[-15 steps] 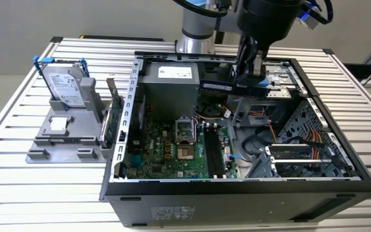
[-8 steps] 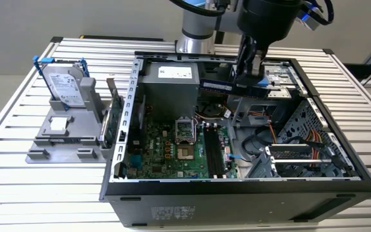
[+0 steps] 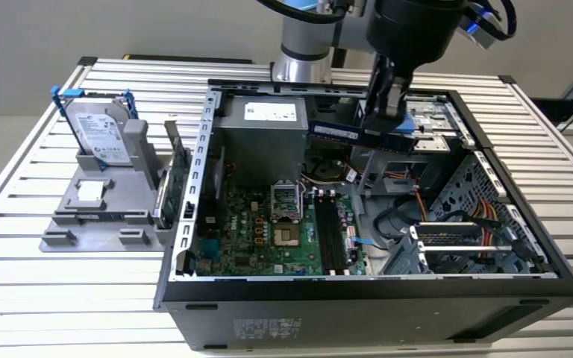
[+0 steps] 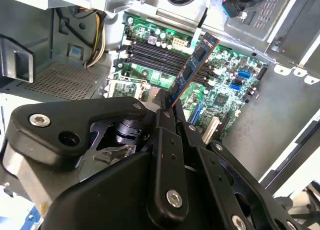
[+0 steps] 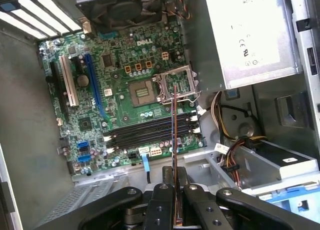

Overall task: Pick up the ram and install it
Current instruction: 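Insert the ram into the slot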

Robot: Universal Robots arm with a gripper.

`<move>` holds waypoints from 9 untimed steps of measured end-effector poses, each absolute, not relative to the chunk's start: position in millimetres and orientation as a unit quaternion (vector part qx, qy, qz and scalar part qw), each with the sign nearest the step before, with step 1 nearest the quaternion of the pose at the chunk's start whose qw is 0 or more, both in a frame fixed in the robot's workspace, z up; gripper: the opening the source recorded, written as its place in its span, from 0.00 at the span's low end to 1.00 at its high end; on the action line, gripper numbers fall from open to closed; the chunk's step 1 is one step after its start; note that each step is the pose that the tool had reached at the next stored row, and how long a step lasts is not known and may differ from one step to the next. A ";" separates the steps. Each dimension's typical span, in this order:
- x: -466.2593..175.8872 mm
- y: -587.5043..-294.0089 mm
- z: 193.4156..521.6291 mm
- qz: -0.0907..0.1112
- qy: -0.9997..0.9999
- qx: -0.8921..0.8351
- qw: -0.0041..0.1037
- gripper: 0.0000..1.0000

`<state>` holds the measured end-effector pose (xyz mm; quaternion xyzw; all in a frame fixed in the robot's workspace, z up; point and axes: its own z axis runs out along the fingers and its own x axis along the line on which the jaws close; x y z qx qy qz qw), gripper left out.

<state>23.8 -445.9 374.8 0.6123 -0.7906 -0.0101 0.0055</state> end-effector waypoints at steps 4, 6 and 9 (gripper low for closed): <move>23.8 -445.9 374.8 -0.010 -0.797 0.604 0.005 0.00; 23.8 -445.9 374.8 -0.010 -0.800 0.600 0.005 0.00; 23.8 -445.9 374.8 -0.010 -0.804 0.595 0.005 0.00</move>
